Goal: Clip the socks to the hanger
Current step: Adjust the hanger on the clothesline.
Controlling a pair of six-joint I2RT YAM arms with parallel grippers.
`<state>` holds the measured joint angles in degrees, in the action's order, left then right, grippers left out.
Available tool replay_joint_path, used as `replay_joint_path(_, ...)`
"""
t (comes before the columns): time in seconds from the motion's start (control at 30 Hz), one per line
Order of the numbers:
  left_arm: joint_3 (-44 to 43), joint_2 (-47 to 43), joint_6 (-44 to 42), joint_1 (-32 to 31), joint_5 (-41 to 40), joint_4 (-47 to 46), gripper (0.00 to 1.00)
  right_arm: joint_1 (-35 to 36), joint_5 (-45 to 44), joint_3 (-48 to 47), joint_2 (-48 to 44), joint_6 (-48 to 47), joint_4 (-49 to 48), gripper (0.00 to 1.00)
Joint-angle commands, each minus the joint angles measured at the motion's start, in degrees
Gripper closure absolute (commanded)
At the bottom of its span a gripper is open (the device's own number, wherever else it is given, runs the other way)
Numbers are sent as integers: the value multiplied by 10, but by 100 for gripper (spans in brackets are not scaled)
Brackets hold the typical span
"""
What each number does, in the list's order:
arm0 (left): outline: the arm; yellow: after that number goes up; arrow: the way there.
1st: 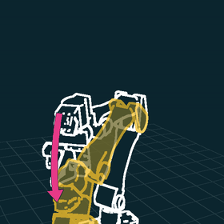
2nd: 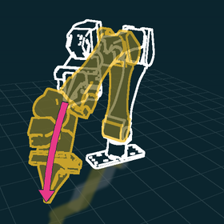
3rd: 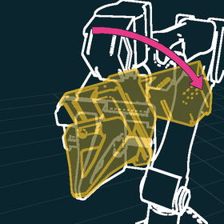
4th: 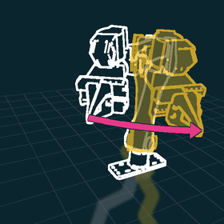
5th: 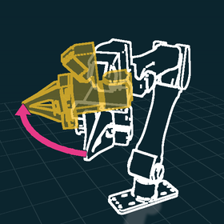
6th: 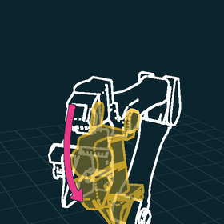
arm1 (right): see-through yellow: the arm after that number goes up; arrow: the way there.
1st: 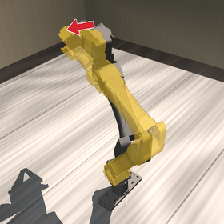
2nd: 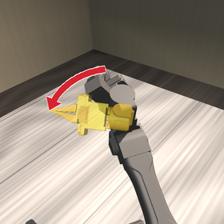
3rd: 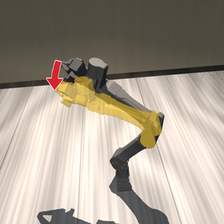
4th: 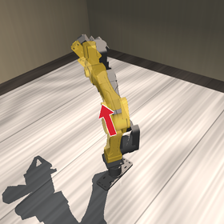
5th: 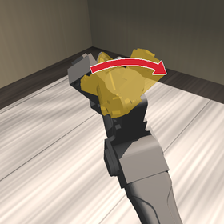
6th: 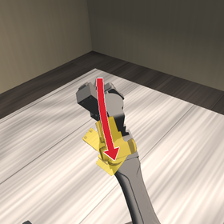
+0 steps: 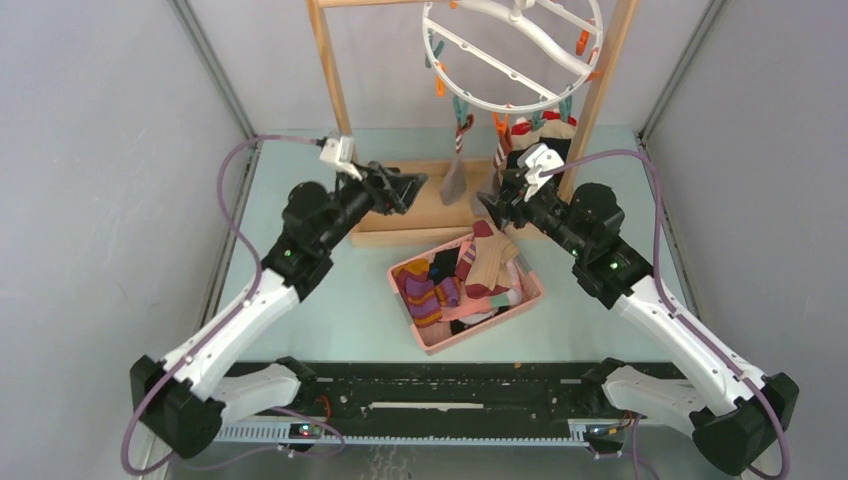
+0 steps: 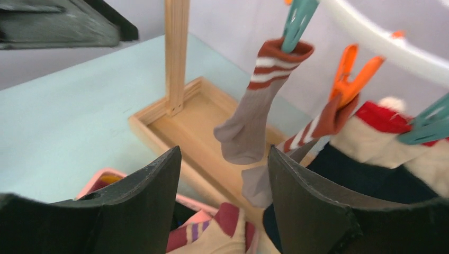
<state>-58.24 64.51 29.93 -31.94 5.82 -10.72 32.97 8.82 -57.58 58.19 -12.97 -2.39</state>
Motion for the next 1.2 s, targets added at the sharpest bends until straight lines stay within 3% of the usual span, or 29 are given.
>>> replay_joint_path(0.0, 117, -101, -93, 0, 32, -111, 22, -3, 44, 41, -4, 35, -17, 30)
replay_joint_path(0.17, 244, -222, -154, 1, 25, -119, 19, -1, 41, 95, -5, 51, -73, 28)
replay_joint_path(0.3, 330, -317, -137, 1, -1, -107, 12, 33, 16, 126, 13, 39, -117, 26)
replay_joint_path(0.6, 411, -461, -108, 1, -37, -24, 5, 106, -163, 145, 98, 30, -246, 25)
replay_joint_path(1.03, 393, -443, -109, 2, -41, -3, 4, 139, -372, 150, 221, 52, -425, 24)
replay_joint_path(1.17, 395, -441, -104, 2, -45, -5, 4, 139, -389, 150, 242, 57, -460, 25)
